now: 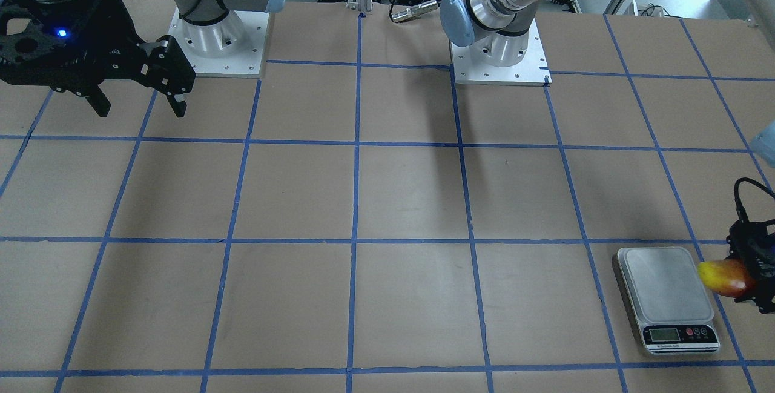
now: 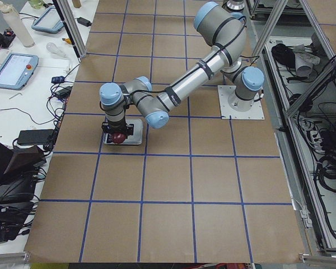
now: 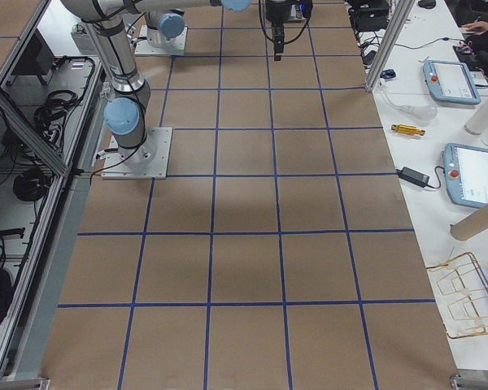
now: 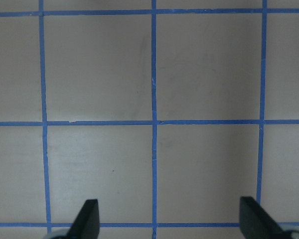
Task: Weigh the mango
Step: 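Carry the mango with the left gripper over the silver scale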
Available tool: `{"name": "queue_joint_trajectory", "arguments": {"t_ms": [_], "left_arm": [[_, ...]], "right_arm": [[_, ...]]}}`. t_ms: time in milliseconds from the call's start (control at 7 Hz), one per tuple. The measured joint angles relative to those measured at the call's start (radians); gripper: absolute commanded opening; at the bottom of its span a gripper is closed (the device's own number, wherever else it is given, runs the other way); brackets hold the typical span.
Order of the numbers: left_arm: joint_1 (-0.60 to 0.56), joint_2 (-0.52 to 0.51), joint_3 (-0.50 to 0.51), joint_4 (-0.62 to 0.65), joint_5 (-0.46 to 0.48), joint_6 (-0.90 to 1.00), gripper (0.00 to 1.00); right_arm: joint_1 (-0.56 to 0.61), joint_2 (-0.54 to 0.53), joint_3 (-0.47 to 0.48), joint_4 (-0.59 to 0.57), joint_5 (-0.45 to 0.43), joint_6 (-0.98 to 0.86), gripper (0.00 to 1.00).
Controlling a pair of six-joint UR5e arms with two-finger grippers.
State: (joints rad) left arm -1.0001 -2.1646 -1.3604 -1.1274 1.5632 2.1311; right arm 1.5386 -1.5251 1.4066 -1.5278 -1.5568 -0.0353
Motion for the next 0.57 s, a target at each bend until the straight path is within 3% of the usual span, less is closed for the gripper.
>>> {"name": "queue_joint_trajectory", "arguments": {"t_ms": [571], "left_arm": [[-0.022, -0.027, -0.076, 0.043, -0.070, -0.140, 0.00]], "right_arm": [[0.000, 0.000, 0.000, 0.000, 0.000, 0.000, 1.00]]}}
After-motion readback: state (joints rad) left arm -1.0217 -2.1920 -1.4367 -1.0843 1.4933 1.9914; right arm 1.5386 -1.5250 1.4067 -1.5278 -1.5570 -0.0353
